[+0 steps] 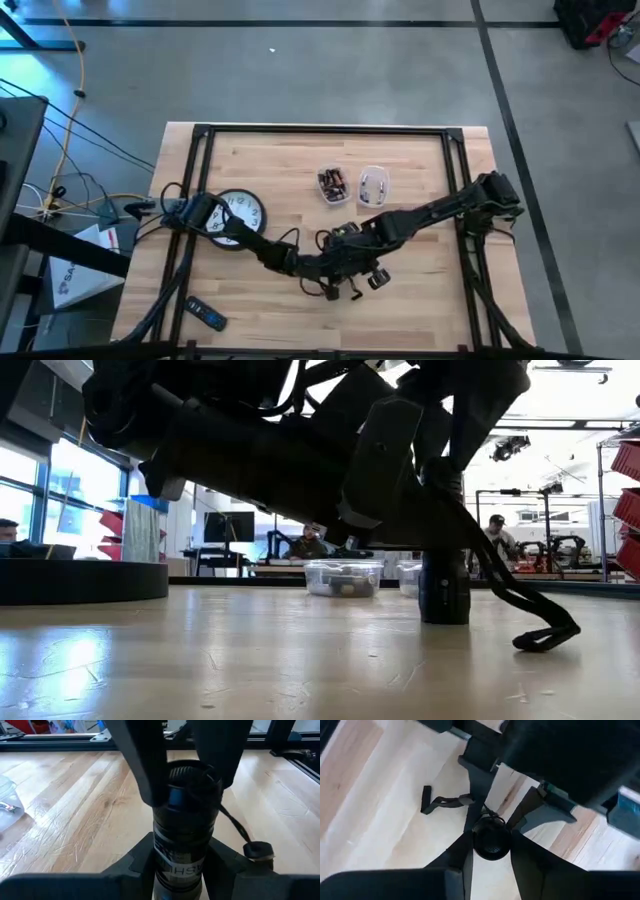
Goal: Insert battery
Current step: Close the lid of the black flashlight
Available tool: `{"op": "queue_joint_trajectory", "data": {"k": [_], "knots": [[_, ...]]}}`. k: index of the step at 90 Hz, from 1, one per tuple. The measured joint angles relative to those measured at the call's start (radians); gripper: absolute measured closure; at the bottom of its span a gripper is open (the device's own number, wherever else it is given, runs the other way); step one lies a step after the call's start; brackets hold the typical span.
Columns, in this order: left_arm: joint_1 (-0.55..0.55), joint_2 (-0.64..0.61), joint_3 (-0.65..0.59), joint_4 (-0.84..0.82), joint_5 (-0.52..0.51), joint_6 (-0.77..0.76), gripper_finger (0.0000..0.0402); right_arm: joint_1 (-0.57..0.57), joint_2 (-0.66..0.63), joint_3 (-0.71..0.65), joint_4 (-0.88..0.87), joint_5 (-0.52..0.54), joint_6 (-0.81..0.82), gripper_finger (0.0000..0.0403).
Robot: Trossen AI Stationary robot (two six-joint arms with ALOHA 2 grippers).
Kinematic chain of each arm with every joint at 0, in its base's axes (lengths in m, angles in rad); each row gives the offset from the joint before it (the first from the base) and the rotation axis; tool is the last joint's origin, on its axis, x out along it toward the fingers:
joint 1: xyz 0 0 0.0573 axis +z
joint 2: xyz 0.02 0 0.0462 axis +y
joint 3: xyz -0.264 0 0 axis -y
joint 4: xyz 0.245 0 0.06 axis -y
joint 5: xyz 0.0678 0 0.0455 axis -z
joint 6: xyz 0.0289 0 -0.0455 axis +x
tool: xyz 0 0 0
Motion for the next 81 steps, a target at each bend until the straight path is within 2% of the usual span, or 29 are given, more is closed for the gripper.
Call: {"op": "queue_joint_trajectory", "data": {"k": [28,46,61,81], "knots": [[0.0,0.0,0.0,0.0,0.0,0.0,0.0303,0.008,0.02,0.005,-0.013,0.005,0.166,0.0319],[0.0,0.0,0.0,0.0,0.0,-0.003,0.0303,0.009,0.021,0.003,-0.011,0.03,0.359,0.032],[0.0,0.0,0.0,-0.001,-0.001,-0.007,0.0303,0.008,0.023,0.001,-0.003,0.055,0.646,0.032],[0.0,0.0,-0.001,-0.001,-0.001,-0.009,0.0303,0.01,0.024,0.0,-0.001,0.079,1.134,0.032]]}}
